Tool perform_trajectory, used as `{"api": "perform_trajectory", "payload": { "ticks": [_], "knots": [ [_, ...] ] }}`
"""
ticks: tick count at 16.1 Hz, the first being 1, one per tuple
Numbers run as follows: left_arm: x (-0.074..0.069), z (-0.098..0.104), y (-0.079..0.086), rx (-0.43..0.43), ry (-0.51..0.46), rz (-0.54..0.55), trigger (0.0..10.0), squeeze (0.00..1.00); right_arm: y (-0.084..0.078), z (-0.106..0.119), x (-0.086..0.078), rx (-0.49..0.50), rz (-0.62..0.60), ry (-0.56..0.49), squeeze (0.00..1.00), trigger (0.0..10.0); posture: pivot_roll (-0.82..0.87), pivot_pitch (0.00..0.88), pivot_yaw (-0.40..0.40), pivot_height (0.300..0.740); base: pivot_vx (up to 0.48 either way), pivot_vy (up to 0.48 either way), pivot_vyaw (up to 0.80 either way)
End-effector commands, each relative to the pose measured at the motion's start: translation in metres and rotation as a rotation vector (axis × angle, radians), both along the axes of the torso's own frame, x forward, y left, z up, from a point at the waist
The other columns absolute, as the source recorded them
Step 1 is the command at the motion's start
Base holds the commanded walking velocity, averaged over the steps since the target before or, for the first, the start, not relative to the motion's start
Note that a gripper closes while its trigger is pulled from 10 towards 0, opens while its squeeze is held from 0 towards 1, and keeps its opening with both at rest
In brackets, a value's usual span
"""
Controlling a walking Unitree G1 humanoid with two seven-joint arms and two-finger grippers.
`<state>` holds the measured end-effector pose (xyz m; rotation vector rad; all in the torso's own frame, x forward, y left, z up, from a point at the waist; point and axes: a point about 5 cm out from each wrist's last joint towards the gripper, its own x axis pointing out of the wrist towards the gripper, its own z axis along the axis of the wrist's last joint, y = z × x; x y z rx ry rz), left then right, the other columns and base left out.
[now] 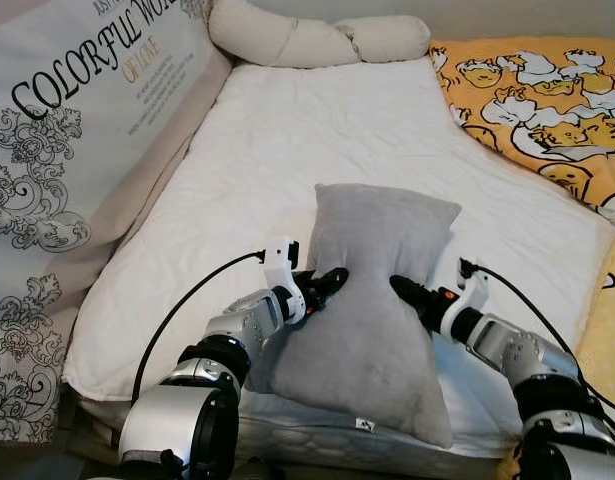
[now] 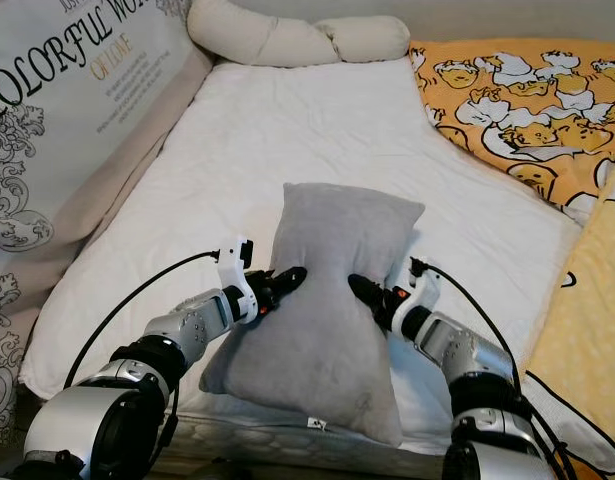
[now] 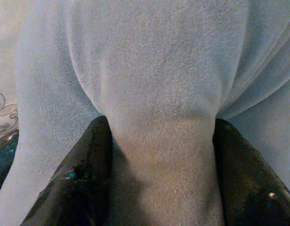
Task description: Clean up the room
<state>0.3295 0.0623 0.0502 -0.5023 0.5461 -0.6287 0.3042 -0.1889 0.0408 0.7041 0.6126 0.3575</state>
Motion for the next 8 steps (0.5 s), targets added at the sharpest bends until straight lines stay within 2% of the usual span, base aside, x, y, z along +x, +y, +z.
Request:
{"api": "perform_trajectory", "payload": {
  "ticks": [1,3,8],
  "knots": [
    [-0.004,-0.0018,-0.0113,0.025,0.009,-0.049,0.0,0.0,0.0149,-0.0093,-0.0042,-0.009,0.049,0.042,0.0,0.0,-0.09,0.0,0.074,0.74,0.0,0.0,0.0],
    [-0.004,-0.0013,-0.0132,0.028,0.011,-0.048,0.0,0.0,0.017,-0.0042,-0.0005,-0.024,0.036,-0.06,0.0,0.0,-0.09,0.0,0.068,0.74,0.0,0.0,0.0],
    [-0.0041,-0.0001,-0.0145,0.036,-0.01,-0.067,0.0,0.0,0.0229,-0.0063,0.0003,-0.079,0.03,-0.06,0.0,0.0,-0.09,0.0,0.062,0.74,0.0,0.0,0.0]
  ]
}}
